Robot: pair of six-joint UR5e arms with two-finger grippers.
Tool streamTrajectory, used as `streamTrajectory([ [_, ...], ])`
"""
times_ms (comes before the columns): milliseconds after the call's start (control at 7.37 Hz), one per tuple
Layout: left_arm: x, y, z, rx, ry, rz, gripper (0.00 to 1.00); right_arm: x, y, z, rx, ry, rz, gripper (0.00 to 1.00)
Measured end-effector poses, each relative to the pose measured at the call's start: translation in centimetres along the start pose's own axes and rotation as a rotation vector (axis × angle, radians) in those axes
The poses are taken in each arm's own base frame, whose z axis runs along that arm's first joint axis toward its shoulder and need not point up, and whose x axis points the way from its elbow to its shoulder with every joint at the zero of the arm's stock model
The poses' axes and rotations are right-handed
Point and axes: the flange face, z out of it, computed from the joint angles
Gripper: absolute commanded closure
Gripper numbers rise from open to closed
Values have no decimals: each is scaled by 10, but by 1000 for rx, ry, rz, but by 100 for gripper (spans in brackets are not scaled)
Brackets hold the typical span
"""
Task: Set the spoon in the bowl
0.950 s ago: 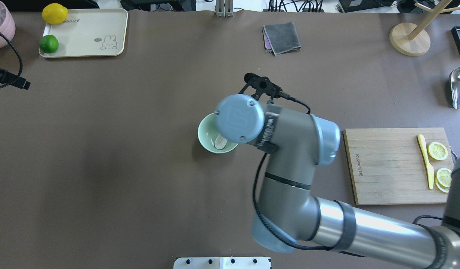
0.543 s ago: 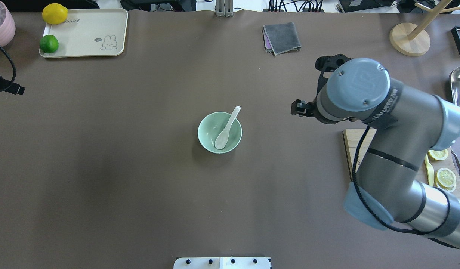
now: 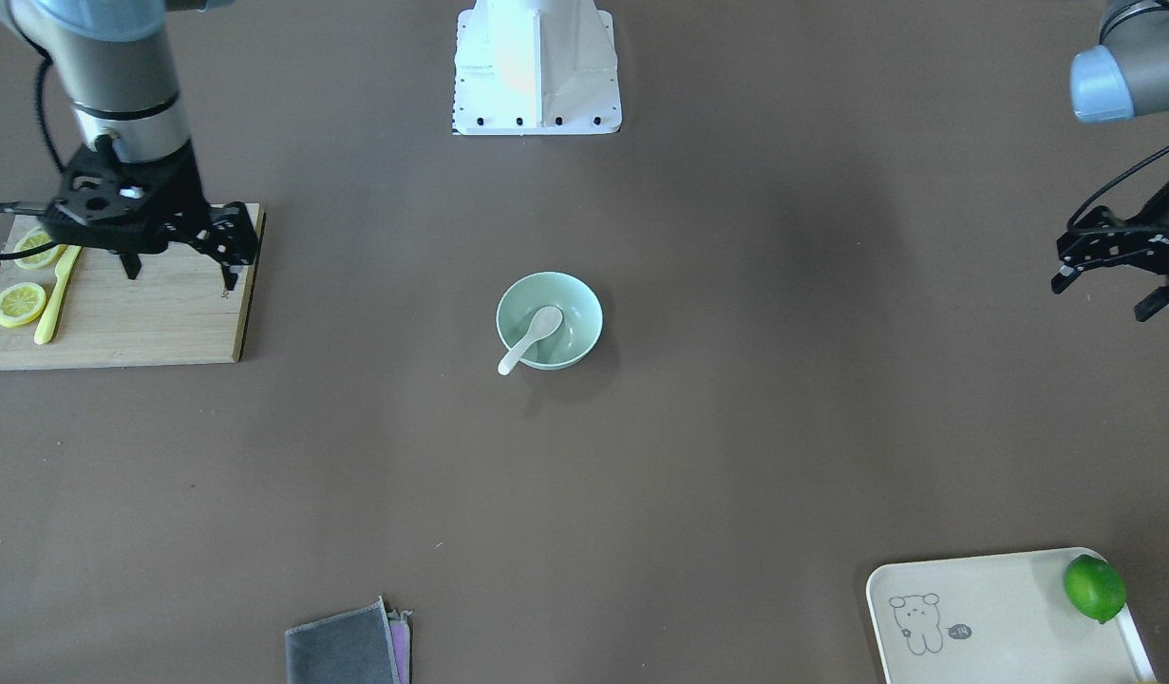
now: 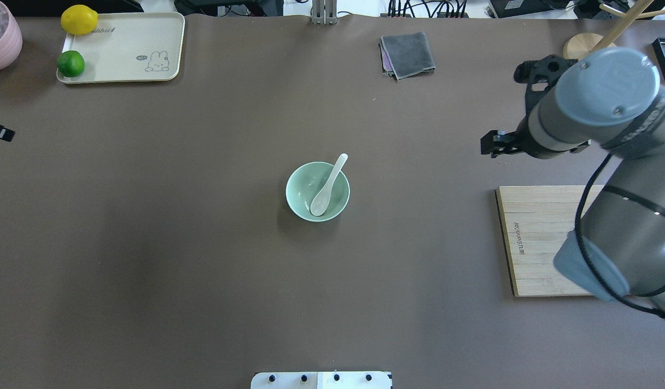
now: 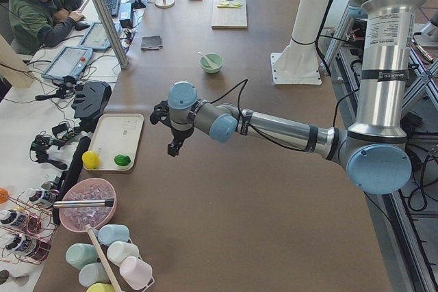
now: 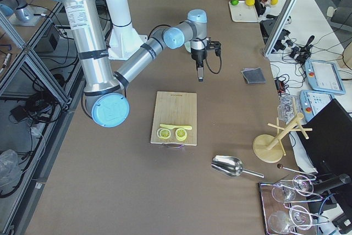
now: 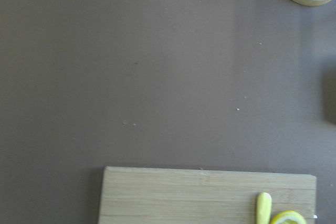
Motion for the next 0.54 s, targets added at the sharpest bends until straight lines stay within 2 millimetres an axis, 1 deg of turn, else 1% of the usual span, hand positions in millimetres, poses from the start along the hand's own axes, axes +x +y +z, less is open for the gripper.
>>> streamTrajectory([
  [136, -37, 32, -8, -32, -13, -73, 1, 74, -3, 0, -44, -38, -78, 0],
  [271, -62, 53, -18, -36, -39, -122, 1, 141, 3, 6, -73, -73, -147, 0],
  [407, -75, 62, -28, -50, -54, -173, 1, 195, 18, 14, -90, -96, -181, 0],
  [543, -80, 68, -35, -84, -59, -208, 1, 231, 36, 19, -99, -105, -176, 0],
])
